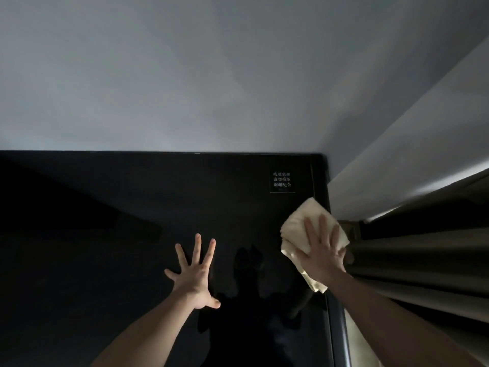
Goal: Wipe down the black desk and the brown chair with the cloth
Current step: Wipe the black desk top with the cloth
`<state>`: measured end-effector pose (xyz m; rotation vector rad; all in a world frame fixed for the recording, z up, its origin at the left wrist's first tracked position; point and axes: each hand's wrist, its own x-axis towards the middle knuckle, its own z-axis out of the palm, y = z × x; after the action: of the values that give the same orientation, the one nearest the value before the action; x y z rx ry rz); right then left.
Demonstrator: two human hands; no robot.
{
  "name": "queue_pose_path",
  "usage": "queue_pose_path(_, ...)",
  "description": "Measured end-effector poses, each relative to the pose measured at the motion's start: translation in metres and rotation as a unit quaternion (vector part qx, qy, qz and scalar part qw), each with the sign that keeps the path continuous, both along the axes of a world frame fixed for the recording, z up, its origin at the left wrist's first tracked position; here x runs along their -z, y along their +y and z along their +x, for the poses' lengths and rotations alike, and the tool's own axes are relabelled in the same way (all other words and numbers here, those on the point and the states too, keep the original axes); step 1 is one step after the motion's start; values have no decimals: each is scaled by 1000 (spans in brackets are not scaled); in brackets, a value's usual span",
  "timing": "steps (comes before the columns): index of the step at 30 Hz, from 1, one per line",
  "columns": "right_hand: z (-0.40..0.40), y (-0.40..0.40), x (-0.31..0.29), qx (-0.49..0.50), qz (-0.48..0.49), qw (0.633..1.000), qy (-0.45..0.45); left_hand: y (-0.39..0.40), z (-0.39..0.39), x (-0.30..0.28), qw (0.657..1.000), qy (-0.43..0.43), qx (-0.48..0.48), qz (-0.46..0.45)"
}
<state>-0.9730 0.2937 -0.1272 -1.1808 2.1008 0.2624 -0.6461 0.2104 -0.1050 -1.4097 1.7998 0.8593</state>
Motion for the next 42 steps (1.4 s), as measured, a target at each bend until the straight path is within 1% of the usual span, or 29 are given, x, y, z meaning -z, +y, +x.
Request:
queue_pose_path(2, 22, -4, 6, 29, 4, 1000, 7, 0, 1, 0, 1000, 2, 1, 0)
queue_pose_path(4, 42, -5, 13, 32, 8, 999, 41, -1, 1, 1, 1000, 3, 2, 0)
queue_pose_path(7, 53, 2, 17, -1, -1, 997, 79, -2, 1, 3, 1000, -1, 10, -5)
queue_pose_path(10, 59, 29, 14, -48, -14, 996, 72, -4, 2, 3, 1000, -5, 7, -5)
queue_pose_path(12, 69, 57, 12, -48, -10, 997, 63, -4, 3, 4, 1000, 0, 13, -12)
queue_pose_path(14, 83, 89, 12, -30, 22, 998, 40, -6, 3, 3, 1000, -3, 15, -13)
queue_pose_path(17, 109, 140, 17, -19, 73, 996, 50, -6, 6, 3, 999, -2, 40, -16)
queue_pose_path(20, 142, 178, 5, 60, 78, 994, 37, -7, 11, 4, 998, 19, 58, -18)
queue_pose_path(23, 174, 197, -6, 123, 81, 988, 43, -10, 28, 2, 991, 36, 125, -28)
queue_pose_path(26, 189, 188, -11, 186, 93, 978, 33, -20, 64, 1, 973, 48, 223, -33)
queue_pose_path(28, 198, 172, -17, 237, 84, 968, 10, -25, 93, 1, 967, 45, 250, -34)
queue_pose_path(31, 204, 149, -24, 288, 83, 954, -10, -25, 122, 3, 966, 37, 254, -39)
queue_pose_path(34, 201, 130, -27, 313, 90, 945, -22, -24, 125, 4, 967, 36, 248, -37)
queue_pose_path(36, 192, 120, -24, 315, 86, 945, -29, -25, 121, 4, 968, 34, 246, -45)
queue_pose_path(39, 167, 102, 4, 323, 83, 941, -47, -27, 114, 3, 970, 26, 238, -38)
queue_pose_path(40, 157, 96, 15, 312, 104, 943, -46, -28, 112, 2, 970, 23, 238, -39)
queue_pose_path(41, 150, 86, 21, 294, 109, 949, -39, -28, 111, 2, 971, 19, 236, -39)
queue_pose_path(42, 145, 74, 19, 286, 109, 951, -50, -28, 111, 2, 972, 16, 233, -40)
